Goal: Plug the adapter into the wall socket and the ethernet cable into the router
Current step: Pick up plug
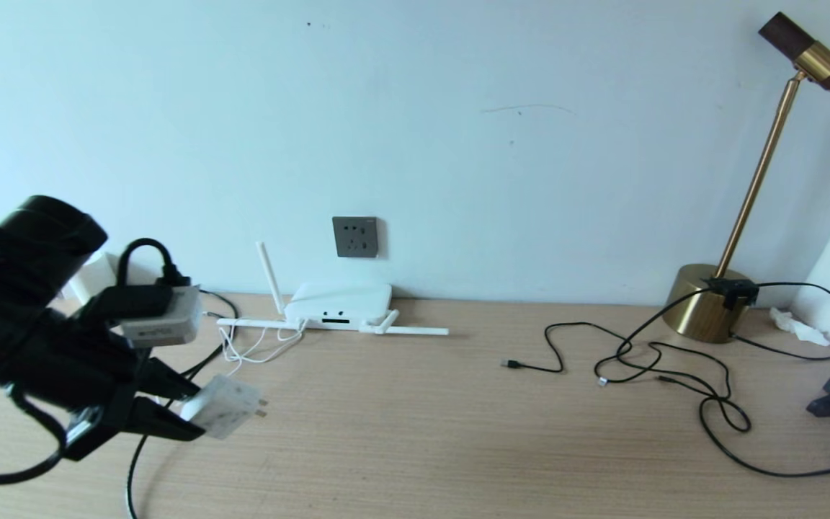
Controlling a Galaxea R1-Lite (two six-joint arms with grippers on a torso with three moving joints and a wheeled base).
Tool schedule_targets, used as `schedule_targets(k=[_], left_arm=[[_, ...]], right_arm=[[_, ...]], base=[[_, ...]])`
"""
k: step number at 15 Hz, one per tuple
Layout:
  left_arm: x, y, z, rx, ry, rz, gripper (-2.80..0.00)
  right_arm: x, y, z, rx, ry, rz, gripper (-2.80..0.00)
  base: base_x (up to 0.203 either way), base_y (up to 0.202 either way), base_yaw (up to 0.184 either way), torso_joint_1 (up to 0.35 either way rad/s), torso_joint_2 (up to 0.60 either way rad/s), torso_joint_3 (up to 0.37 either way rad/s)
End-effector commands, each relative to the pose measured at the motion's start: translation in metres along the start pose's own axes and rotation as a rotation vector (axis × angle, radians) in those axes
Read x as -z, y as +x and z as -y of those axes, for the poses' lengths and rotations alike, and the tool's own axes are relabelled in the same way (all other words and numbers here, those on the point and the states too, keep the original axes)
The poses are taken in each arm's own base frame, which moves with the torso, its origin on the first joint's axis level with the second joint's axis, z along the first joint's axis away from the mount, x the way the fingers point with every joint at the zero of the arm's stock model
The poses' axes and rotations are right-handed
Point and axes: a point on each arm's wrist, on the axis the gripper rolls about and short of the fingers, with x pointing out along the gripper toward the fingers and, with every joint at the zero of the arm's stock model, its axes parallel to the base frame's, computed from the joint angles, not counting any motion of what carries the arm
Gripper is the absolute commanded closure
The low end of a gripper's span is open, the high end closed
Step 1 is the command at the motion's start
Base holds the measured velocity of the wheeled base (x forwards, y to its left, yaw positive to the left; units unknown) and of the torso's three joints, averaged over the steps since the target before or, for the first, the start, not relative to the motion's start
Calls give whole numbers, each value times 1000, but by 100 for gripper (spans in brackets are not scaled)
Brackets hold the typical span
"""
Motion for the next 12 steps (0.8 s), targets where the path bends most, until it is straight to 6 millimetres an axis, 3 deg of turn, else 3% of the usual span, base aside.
schedule_targets(k=[1, 4, 6, 12], left_arm=[[18, -18, 13, -30, -45, 76, 0], [26, -9, 17, 5, -71, 47, 0], [35, 4, 16, 19, -83, -109, 0], [50, 73, -37, 128, -208, -276, 0]], right_arm=[[3, 1, 0, 0, 0, -9, 0], [3, 1, 0, 0, 0, -9, 0], [3, 1, 0, 0, 0, -9, 0], [3, 1, 0, 0, 0, -9, 0]], base=[[0, 0, 0, 0, 0, 0], [0, 0, 0, 0, 0, 0], [0, 0, 0, 0, 0, 0], [0, 0, 0, 0, 0, 0]])
